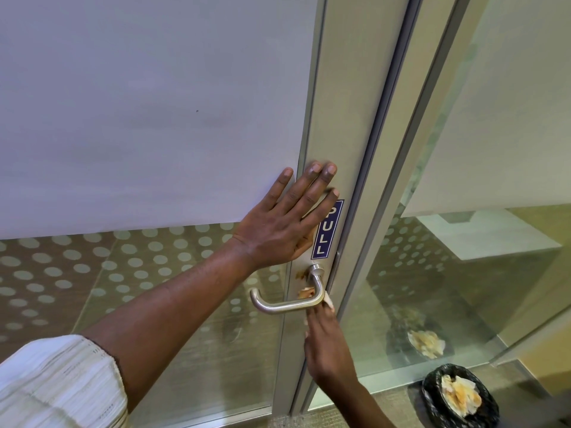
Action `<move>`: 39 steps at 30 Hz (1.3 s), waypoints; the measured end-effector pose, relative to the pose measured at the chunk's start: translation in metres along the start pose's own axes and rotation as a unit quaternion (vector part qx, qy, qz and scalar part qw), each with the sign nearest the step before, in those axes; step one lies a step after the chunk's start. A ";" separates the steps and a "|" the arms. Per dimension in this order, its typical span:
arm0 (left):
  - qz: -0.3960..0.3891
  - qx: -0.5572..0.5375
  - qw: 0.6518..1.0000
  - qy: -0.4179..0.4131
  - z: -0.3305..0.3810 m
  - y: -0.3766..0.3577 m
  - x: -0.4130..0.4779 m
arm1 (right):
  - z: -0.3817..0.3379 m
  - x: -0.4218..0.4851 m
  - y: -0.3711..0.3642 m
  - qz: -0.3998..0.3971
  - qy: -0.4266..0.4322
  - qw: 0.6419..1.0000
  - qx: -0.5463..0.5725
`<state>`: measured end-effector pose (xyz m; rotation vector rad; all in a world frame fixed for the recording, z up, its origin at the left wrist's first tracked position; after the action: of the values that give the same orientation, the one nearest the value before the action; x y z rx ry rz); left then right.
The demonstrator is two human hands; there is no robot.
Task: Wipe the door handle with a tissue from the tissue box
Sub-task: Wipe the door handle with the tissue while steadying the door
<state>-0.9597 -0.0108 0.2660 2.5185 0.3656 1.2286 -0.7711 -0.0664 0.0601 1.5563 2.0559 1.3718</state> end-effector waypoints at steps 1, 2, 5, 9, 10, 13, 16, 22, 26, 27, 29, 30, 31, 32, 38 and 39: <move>0.000 -0.003 1.000 0.000 0.000 -0.001 0.000 | -0.001 -0.002 -0.012 -0.016 0.005 0.998 -0.054; -0.001 -0.005 1.000 0.001 0.000 -0.001 -0.001 | -0.005 -0.003 -0.022 -0.024 0.001 0.995 -0.092; -0.005 -0.005 1.000 0.000 -0.001 -0.002 -0.001 | -0.022 0.003 -0.038 -0.030 -0.028 0.989 -0.144; 0.000 -0.009 1.000 -0.001 -0.001 -0.002 -0.001 | -0.038 0.011 -0.044 -0.008 -0.016 0.980 -0.198; 0.001 -0.010 1.000 0.000 -0.001 -0.002 -0.001 | -0.042 0.013 -0.044 0.009 -0.010 0.979 -0.201; 0.002 -0.009 1.000 0.001 -0.001 -0.002 -0.001 | -0.050 0.026 -0.040 0.073 0.021 0.982 -0.175; -0.003 -0.013 1.000 -0.001 -0.002 -0.001 -0.001 | -0.052 0.044 -0.034 0.114 0.033 0.982 -0.144; 0.003 -0.007 1.000 0.004 -0.001 -0.003 -0.002 | -0.058 0.052 -0.048 0.140 -0.016 0.985 -0.101; 0.010 -0.011 1.000 0.006 0.000 -0.003 -0.003 | -0.053 0.029 -0.071 0.120 -0.047 0.988 -0.085; 0.010 -0.009 1.000 0.006 0.000 -0.003 -0.003 | -0.052 0.022 -0.075 0.117 -0.049 0.988 -0.085; 0.012 -0.003 1.000 0.005 0.000 -0.003 -0.003 | -0.053 0.020 -0.077 0.127 -0.044 0.988 -0.071; 0.014 -0.002 1.000 0.004 0.000 -0.003 -0.002 | -0.056 0.025 -0.073 0.134 -0.043 0.988 -0.063; 0.015 -0.002 1.000 0.004 0.000 -0.003 -0.002 | -0.059 0.035 -0.067 0.141 -0.044 0.987 -0.059; 0.016 -0.001 1.000 0.004 -0.001 -0.002 -0.002 | -0.063 0.045 -0.062 0.146 -0.047 0.986 -0.059; 0.010 0.000 1.000 0.003 0.000 -0.003 -0.003 | -0.059 0.058 -0.058 0.146 -0.029 0.984 -0.099; 0.010 0.000 1.000 0.003 0.000 -0.003 -0.003 | -0.053 0.052 -0.060 0.133 -0.023 0.984 -0.114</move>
<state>-0.9618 -0.0086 0.2629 2.5253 0.3412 1.2439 -0.8654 -0.0506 0.0600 1.7861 1.6404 1.5809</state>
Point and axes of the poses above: each hand's wrist, its own x-axis towards the middle knuckle, its own y-axis out of the back of the hand, z = x × y, the point moved 1 cm from there along x, towards the middle knuckle, and after that the axes turned 2 degrees about -y, right-handed, at the moved point
